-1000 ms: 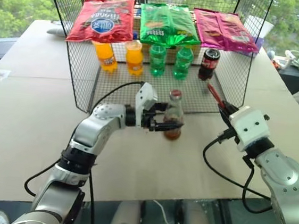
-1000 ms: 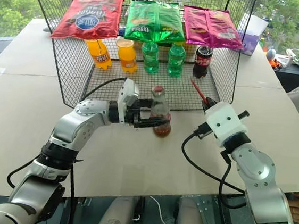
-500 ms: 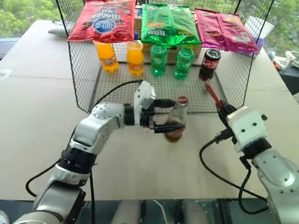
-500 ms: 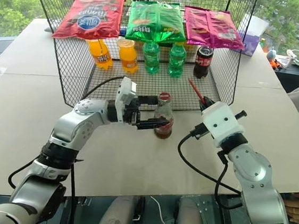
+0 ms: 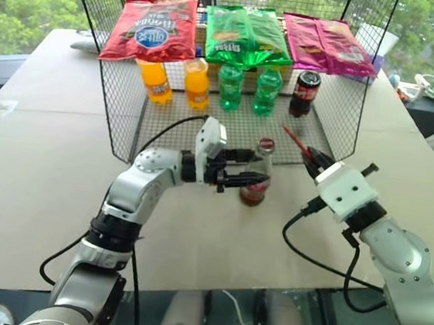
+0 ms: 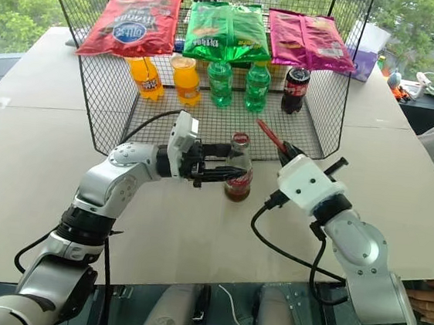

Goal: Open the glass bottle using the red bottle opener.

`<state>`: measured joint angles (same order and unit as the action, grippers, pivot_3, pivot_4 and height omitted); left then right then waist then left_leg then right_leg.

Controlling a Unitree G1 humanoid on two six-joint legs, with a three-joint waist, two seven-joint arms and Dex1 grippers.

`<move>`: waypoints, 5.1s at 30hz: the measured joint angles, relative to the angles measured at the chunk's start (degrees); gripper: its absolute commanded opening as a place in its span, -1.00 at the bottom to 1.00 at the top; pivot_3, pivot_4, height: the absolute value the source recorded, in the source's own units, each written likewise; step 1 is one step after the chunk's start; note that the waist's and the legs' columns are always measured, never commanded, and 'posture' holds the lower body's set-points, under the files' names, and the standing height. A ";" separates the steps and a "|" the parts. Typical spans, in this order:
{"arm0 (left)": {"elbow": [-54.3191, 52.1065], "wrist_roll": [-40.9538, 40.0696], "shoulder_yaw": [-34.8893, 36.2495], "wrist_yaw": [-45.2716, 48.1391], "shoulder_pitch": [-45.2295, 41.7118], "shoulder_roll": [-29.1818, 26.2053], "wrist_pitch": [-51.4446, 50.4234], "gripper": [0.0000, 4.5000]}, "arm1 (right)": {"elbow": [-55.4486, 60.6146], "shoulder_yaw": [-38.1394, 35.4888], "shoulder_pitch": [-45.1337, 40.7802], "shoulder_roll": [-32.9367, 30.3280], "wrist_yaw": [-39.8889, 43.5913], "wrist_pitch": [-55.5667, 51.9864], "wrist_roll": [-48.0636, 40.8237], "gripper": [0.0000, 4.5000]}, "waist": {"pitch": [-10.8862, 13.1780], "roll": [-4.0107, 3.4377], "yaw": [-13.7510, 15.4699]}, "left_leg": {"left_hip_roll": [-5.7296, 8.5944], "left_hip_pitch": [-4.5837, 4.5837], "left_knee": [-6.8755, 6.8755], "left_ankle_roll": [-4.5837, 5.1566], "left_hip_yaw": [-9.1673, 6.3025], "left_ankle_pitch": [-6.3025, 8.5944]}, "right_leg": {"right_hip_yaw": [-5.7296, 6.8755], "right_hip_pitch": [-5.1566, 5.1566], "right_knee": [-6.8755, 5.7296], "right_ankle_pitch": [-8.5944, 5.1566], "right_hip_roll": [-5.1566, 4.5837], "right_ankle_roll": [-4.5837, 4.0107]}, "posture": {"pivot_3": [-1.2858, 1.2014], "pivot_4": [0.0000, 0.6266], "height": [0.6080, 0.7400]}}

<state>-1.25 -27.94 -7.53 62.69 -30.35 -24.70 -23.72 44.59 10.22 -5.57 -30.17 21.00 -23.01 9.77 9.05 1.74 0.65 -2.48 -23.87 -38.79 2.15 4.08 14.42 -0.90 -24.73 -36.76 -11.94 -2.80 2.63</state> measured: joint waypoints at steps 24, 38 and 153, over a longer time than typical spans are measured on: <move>1.24 0.70 0.48 0.46 -1.72 0.22 -2.82 0.12 | -17.22 5.90 4.15 6.66 -14.22 32.75 21.50 -1.00 | -0.09 0.05 0.01 | -0.02 0.08 -0.19 0.00 -0.02 0.00 | 0.02 0.12 -0.07 -0.02 0.01 0.00 | 0.03 -0.52 1.00; 1.78 0.69 0.75 0.83 -3.00 -0.85 -4.73 0.12 | -24.87 8.96 3.82 12.97 -25.47 36.39 33.57 -1.00 | -0.12 0.02 -0.06 | -0.02 0.10 -0.27 0.00 -0.02 0.00 | 0.00 0.14 -0.11 -0.01 0.00 0.00 | 0.03 -0.52 1.00; -7.56 -9.23 15.29 -3.03 9.93 -7.79 -5.68 0.98 | -1.73 -17.93 8.86 5.04 10.47 -19.09 -22.54 1.00 | -0.02 -0.16 -1.34 | -0.13 0.04 -0.11 0.03 -0.23 0.03 | -0.01 0.05 -0.03 -0.03 0.00 0.05 | 0.03 -0.52 1.00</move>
<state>-8.81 -37.18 7.76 59.66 -20.41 -32.49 -29.40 42.86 -7.71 3.28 -25.13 31.47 -42.10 -12.77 9.03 1.58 -0.70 -2.61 -23.83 -38.90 2.18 3.85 14.45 -0.91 -24.68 -36.78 -11.97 -2.80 2.67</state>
